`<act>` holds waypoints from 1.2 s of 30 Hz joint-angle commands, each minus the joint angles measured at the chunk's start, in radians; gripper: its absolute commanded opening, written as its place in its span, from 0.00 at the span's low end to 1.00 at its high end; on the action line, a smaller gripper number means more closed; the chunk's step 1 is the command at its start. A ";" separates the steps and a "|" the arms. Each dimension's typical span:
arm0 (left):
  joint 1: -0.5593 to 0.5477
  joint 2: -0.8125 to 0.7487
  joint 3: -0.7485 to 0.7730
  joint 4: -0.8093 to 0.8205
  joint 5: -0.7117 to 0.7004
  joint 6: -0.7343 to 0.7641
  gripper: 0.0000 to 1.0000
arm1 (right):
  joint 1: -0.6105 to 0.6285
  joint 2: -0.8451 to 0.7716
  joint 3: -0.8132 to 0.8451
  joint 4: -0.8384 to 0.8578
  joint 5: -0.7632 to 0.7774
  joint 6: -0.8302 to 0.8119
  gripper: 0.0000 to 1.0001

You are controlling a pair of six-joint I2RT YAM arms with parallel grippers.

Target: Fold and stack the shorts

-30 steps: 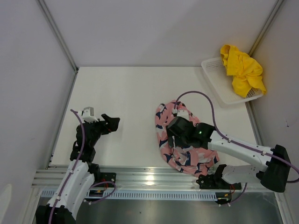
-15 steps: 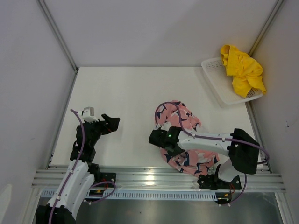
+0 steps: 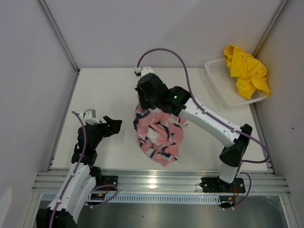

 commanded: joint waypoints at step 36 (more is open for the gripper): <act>-0.004 -0.015 0.057 -0.064 -0.161 -0.045 0.99 | -0.182 0.408 -0.060 0.365 -0.132 0.034 0.73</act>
